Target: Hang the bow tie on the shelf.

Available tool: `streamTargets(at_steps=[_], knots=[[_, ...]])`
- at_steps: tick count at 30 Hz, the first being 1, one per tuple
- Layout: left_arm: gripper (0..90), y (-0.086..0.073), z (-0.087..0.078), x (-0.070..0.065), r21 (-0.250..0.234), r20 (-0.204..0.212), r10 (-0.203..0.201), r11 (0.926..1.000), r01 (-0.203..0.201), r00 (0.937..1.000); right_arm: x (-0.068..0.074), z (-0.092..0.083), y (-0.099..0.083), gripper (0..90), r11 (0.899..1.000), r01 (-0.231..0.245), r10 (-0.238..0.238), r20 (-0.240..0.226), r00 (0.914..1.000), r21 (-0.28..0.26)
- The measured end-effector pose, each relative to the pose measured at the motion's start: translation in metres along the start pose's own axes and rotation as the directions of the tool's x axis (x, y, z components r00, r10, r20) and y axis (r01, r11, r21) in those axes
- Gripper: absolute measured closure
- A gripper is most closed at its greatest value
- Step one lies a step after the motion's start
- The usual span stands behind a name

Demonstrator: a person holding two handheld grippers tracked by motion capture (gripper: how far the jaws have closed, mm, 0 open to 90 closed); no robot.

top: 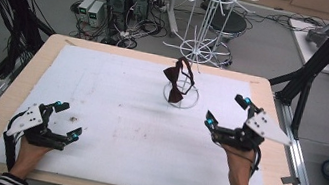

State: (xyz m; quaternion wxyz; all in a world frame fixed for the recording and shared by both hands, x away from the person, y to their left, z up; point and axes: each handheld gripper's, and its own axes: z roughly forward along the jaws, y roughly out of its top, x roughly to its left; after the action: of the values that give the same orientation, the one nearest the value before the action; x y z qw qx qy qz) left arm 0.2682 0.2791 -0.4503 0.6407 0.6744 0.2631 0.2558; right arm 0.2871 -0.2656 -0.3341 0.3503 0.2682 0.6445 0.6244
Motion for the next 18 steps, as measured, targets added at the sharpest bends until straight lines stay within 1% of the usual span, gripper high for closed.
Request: streamTargets(at_steps=[1, 2, 3, 4, 5, 7, 8, 9, 10, 11, 12, 13, 14, 18], knots=[[1.7, 0.0, 0.0, 0.0, -0.001, 0.0, -0.003, 1.0, 0.003, 1.0, 0.0, -0.006, -0.006, 0.6, 1.0, -0.005, 0.005, 0.006, 1.0, -0.002], [1.7, 0.0, 0.0, 0.0, -0.004, -0.004, -0.005, 1.0, 0.005, 1.0, 0.0, -0.006, -0.006, 0.6, 1.0, -0.005, 0.005, 0.006, 1.0, -0.002], [1.7, 0.0, 0.0, 0.0, -0.006, -0.004, -0.006, 1.0, 0.006, 1.0, 0.0, -0.012, -0.013, 0.6, 1.0, -0.007, 0.007, 0.011, 0.9999, -0.002], [1.7, 0.0, -0.001, 0.001, -0.005, -0.004, -0.004, 1.0, 0.004, 1.0, 0.0, -0.02, -0.026, 0.6, 1.0, -0.018, 0.018, 0.014, 0.9997, 0.01], [1.7, 0.0, -0.001, 0.0, -0.011, -0.006, -0.006, 0.9999, 0.006, 1.0, 0.0, -0.023, -0.032, 0.6, 1.0, -0.025, 0.025, 0.015, 0.9996, 0.005], [1.7, -0.001, -0.002, 0.0, -0.019, -0.011, -0.005, 0.9998, 0.005, 0.9999, 0.001, -0.029, -0.044, 0.6, 1.0, -0.025, 0.025, 0.022, 0.9995, 0.004], [1.7, -0.001, -0.002, 0.0, -0.023, -0.013, -0.005, 0.9997, 0.004, 0.9999, 0.001, -0.029, -0.044, 0.6, 1.0, -0.025, 0.025, 0.022, 0.9995, 0.004], [1.7, -0.001, -0.002, 0.0, -0.024, -0.014, -0.006, 0.9997, 0.006, 0.9999, 0.003, -0.033, -0.054, 0.6, 1.0, -0.024, 0.024, 0.028, 0.9993, 0.0], [1.7, -0.001, -0.003, 0.0, -0.026, -0.014, -0.007, 0.9996, 0.006, 0.9999, 0.003, -0.035, -0.059, 0.6, 1.0, -0.03, 0.03, 0.027, 0.9992, -0.004], [1.7, -0.001, -0.003, 0.0, -0.025, -0.015, -0.007, 0.9997, 0.006, 0.9999, 0.003, -0.035, -0.059, 0.6, 1.0, -0.03, 0.03, 0.027, 0.9992, -0.004], [1.7, -0.001, -0.002, 0.0, -0.024, -0.019, -0.006, 0.9997, 0.006, 0.9998, 0.004, -0.038, -0.068, 0.6, 0.999, -0.03, 0.031, 0.035, 0.9989, -0.013], [1.7, -0.001, -0.002, -0.001, -0.023, -0.021, -0.005, 0.9997, 0.005, 0.9998, 0.004, -0.038, -0.068, 0.6, 0.999, -0.03, 0.031, 0.035, 0.9989, -0.013], [1.7, -0.001, -0.002, 0.0, -0.025, -0.018, -0.007, 0.9997, 0.007, 0.9998, 0.004, -0.04, -0.076, 0.6, 0.999, -0.044, 0.045, 0.033, 0.9985, -0.019], [1.7, -0.001, -0.002, 0.0, -0.023, -0.018, -0.001, 0.9997, 0.0, 0.9998, 0.005, -0.042, -0.087, 0.6, 0.999, -0.039, 0.04, 0.042, 0.9983, -0.016]])
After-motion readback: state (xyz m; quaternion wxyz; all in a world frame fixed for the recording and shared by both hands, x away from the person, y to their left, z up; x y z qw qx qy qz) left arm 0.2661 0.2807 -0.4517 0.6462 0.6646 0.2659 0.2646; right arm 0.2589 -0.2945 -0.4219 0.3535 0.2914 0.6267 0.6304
